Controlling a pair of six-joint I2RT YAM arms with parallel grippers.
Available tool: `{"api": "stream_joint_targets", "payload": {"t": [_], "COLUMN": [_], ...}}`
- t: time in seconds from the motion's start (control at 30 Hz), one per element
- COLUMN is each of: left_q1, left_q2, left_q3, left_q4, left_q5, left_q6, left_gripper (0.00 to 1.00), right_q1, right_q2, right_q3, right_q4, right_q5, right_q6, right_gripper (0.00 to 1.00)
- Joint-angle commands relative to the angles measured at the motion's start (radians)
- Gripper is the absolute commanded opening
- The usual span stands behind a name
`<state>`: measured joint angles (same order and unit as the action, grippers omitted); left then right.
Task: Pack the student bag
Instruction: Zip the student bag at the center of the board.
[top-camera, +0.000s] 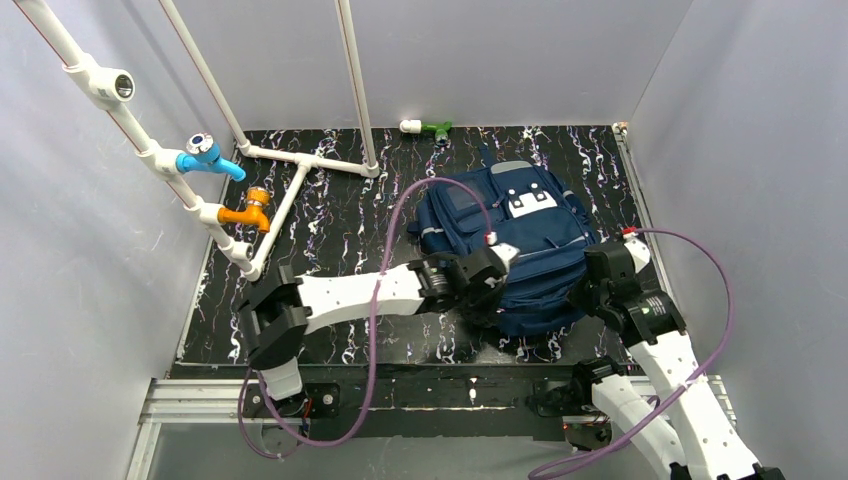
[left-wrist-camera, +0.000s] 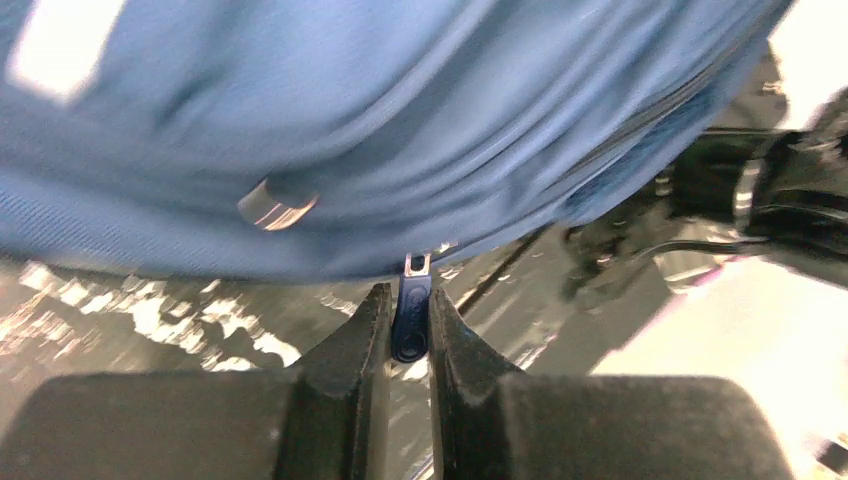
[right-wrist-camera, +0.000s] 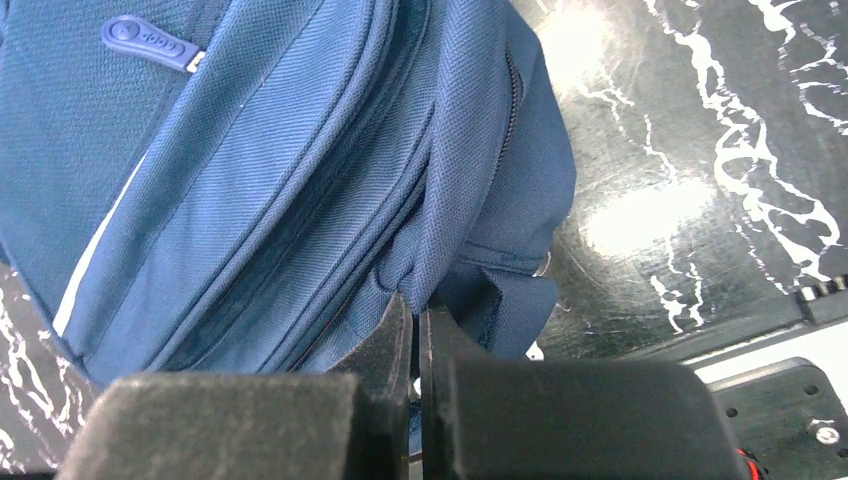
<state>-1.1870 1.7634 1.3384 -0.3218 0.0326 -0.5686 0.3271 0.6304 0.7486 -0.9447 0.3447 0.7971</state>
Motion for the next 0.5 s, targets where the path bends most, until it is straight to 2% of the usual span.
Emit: {"api": "stream_joint_targets", "payload": {"t": [0.0,0.13,0.2,0.47], "left_q1": [0.017,0.082,0.109,0.321], "left_q2": [-0.229,-0.331,-0.355,-0.228], "left_q3": [-0.175,-0.325,-0.346,-0.234], "left_q4": [-0.142,-0.135,-0.101,-0.099], "left_q5": [-0.313,-0.317,-0.311,-0.272], "left_q6": [0.006,-0.019,0.000,0.122], "left_gripper": [0.00,0.00,0.00,0.00], "right_q1": [-0.005,-0.005,-0.005,-0.005], "right_q2": [0.023,0.031,0.028,0.040], "right_q3": [0.124,0.119,0.114,0.150], "right_q4": [0.051,0.081,0.108,0.064], "right_q5": [0.243,0.229,0.205,0.222], "right_q6": [0.004,-0.011,-0.029,-0.069], "right_gripper": [0.01,0.01,0.01,0.01]}}
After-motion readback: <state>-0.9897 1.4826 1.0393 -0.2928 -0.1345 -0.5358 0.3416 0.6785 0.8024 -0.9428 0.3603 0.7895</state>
